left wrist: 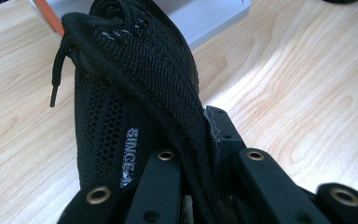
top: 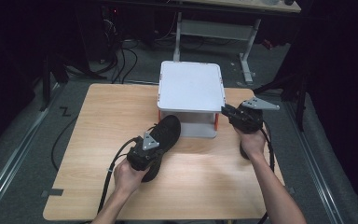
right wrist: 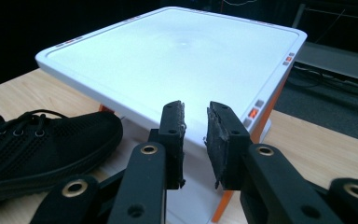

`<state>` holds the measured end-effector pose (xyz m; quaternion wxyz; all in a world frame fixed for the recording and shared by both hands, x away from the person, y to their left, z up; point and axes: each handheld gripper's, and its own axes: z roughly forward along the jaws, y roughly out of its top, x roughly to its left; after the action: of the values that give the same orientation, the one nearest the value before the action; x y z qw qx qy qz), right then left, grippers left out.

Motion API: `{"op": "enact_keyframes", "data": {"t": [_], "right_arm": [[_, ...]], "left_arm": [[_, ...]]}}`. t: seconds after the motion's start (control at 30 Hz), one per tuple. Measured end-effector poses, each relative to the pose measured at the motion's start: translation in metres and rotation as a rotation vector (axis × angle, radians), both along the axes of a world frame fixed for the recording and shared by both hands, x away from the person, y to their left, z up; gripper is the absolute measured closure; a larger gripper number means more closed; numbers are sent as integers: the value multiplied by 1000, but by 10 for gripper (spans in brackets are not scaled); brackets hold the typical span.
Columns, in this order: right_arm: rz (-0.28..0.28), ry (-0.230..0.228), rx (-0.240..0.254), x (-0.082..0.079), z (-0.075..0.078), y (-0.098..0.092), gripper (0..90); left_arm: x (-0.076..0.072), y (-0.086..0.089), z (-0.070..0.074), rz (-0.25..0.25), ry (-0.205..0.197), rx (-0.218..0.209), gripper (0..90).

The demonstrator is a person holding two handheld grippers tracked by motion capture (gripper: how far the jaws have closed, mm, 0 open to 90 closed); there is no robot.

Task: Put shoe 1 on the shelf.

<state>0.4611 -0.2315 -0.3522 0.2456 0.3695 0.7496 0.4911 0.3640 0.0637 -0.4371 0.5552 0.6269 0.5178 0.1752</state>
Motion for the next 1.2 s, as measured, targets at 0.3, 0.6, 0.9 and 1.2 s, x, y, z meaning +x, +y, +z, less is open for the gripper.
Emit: {"op": "enact_keyframes", "data": {"t": [0.3,0.6,0.9,1.2], "right_arm": [[-6,19,-36,21,3,22,756],[-18,75,-56,36,-3,26,737],[-19,65,-52,37,-5,25,734],[-12,61,-48,38,-6,24,741]], "left_arm": [[20,-18,0,16,-9,24,838],[45,-39,-1,38,-11,47,838],[73,-53,-5,93,-2,80,837],[98,-65,-10,160,-8,88,836]]}}
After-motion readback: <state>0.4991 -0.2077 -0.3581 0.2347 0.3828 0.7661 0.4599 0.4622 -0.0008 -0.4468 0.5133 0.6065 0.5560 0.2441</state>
